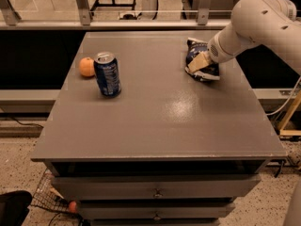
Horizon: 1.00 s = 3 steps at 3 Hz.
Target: Pick blue chip bag
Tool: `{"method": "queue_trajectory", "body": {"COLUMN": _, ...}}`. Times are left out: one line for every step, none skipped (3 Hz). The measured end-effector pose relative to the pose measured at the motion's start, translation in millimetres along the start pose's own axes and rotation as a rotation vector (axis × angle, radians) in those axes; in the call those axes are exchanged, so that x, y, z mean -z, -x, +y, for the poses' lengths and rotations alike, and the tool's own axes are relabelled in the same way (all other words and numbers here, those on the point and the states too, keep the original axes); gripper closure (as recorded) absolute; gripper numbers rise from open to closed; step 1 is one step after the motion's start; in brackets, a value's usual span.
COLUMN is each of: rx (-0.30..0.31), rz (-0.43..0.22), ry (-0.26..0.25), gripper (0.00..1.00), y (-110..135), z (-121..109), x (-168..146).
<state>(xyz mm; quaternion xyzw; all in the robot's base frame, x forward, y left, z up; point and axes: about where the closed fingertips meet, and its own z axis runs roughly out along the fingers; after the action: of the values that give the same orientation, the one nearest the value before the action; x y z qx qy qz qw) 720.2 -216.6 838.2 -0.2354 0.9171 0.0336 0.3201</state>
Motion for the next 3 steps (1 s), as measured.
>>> {"method": "queue_trajectory", "body": {"rx": 0.000, "rz": 0.000, "ry": 0.000, "gripper": 1.00, "y": 0.0, "z": 0.0, "x": 0.0}}
{"method": "queue_trajectory", "body": {"rx": 0.023, "rz": -0.022, "ry": 0.035, "gripper": 1.00, "y": 7.6, "z": -1.8, "x": 14.5}}
{"method": "queue_trajectory", "body": {"rx": 0.067, "rz": -0.068, "ry": 0.105, "gripper": 1.00, "y": 17.1, "z": -9.8, "x": 48.2}}
